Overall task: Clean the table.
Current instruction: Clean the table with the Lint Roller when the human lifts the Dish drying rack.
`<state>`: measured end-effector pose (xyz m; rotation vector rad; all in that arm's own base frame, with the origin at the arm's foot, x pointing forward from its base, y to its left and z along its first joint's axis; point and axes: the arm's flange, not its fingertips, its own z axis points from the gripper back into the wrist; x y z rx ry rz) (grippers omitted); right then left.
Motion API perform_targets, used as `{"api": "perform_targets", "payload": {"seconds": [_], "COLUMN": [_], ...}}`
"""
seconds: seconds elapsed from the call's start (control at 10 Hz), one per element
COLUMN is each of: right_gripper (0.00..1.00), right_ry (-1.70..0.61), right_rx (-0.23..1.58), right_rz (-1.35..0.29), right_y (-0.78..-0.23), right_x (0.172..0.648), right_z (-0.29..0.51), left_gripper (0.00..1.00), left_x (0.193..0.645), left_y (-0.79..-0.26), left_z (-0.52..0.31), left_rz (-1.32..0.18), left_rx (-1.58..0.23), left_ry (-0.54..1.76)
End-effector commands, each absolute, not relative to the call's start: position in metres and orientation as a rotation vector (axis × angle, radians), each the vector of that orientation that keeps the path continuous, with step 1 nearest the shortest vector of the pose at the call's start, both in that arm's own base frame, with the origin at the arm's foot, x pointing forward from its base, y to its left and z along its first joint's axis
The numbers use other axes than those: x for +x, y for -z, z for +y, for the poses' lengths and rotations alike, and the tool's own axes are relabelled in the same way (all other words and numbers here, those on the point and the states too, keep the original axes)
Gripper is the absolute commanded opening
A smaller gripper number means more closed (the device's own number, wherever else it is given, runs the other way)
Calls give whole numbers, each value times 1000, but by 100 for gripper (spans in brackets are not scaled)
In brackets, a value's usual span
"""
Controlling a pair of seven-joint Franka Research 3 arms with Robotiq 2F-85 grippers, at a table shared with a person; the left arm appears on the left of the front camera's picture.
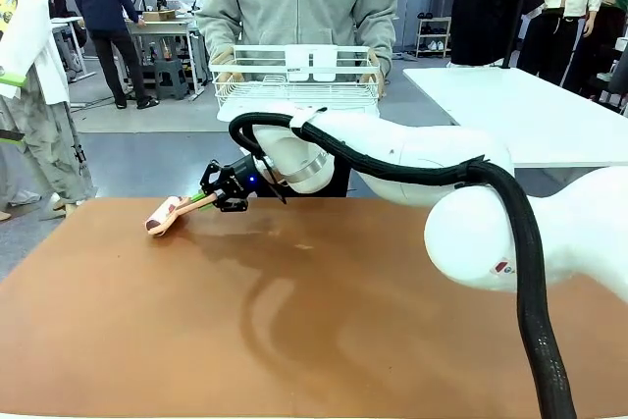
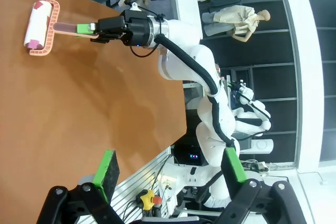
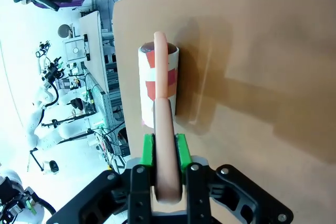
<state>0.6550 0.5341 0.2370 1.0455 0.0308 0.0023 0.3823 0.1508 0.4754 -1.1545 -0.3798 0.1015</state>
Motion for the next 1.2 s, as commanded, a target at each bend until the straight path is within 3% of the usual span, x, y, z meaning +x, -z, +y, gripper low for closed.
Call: {"api": "perform_targets", "payload": {"seconds": [0.0, 0.6, 1.1], "right_gripper": [22, 22, 22], "right_ry": [-104, -153, -156], "right_rx": [1031, 1136, 970], "right_rz": [77, -36, -50], "right_y": [-217, -291, -344], "right_x": [698, 649, 593], "right_z": [593, 521, 448], "left_gripper": [100, 100, 100], "left_x": [381, 381, 381], "left_y": [-477, -477, -477], "left_z": [152, 152, 152], "left_rz": [-390, -390, -390], "left_rx": [-1169, -1169, -1169], "left_ry": [-96, -96, -96]}}
